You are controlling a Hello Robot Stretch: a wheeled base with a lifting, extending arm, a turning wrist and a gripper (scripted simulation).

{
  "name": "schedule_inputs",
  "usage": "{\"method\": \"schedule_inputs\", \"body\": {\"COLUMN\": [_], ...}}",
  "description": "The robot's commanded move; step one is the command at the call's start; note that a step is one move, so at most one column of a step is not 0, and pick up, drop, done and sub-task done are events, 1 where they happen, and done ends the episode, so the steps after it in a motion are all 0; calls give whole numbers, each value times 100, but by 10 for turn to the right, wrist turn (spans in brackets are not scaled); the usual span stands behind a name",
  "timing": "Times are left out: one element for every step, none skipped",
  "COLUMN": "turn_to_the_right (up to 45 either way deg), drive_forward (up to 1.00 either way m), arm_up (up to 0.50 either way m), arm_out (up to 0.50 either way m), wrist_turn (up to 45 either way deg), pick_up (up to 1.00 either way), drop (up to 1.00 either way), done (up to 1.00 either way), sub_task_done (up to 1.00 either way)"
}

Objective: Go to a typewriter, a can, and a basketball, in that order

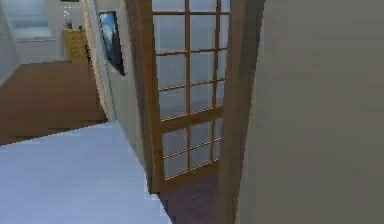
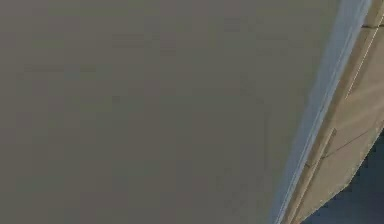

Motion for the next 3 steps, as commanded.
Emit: {"method": "schedule_inputs", "body": {"turn_to_the_right": [-240, 0, 450], "drive_forward": [0, 65, 0], "arm_up": [0, 0, 0], "arm_out": [0, 0, 0], "wrist_turn": [0, 0, 0], "pick_up": [0, 0, 0], "drop": [0, 0, 0], "done": [0, 0, 0], "sub_task_done": [0, 0, 0]}}
